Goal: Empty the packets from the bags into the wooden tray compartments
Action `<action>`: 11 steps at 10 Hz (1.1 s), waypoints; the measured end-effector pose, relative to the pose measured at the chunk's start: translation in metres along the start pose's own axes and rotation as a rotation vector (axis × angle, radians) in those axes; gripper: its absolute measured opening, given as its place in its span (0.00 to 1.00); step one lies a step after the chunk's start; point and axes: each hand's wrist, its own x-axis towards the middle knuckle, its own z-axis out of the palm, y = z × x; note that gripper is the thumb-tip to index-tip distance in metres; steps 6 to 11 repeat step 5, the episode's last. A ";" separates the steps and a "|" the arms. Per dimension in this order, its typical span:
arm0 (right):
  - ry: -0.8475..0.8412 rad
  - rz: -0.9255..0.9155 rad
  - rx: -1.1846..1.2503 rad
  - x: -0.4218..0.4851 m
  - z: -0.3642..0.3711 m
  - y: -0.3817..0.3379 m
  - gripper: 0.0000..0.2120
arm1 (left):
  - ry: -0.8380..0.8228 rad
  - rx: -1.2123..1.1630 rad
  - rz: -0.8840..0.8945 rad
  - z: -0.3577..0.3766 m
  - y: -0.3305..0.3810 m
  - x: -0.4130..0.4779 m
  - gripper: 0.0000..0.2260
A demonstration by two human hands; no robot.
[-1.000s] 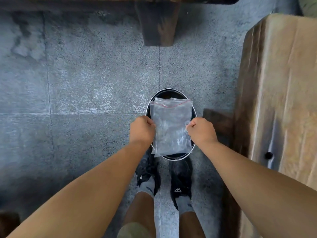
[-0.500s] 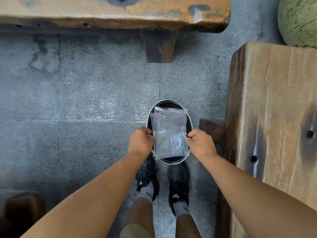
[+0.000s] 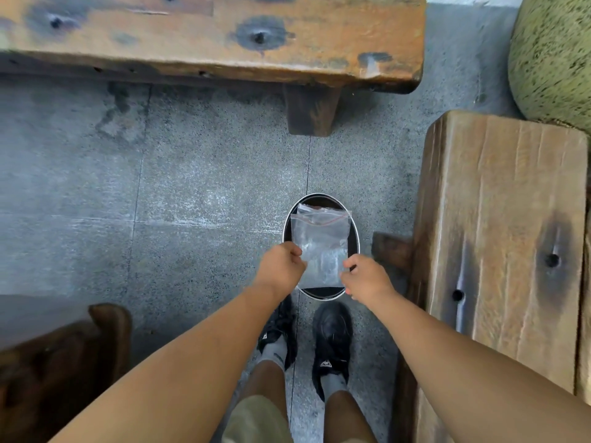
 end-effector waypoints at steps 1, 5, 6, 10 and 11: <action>-0.009 -0.002 0.013 0.000 0.007 0.007 0.09 | -0.009 -0.012 -0.008 0.005 -0.009 -0.005 0.11; -0.026 -0.032 0.022 -0.049 -0.016 0.006 0.10 | -0.027 -0.059 -0.063 -0.022 -0.004 -0.066 0.08; -0.026 -0.032 0.022 -0.049 -0.016 0.006 0.10 | -0.027 -0.059 -0.063 -0.022 -0.004 -0.066 0.08; -0.026 -0.032 0.022 -0.049 -0.016 0.006 0.10 | -0.027 -0.059 -0.063 -0.022 -0.004 -0.066 0.08; -0.026 -0.032 0.022 -0.049 -0.016 0.006 0.10 | -0.027 -0.059 -0.063 -0.022 -0.004 -0.066 0.08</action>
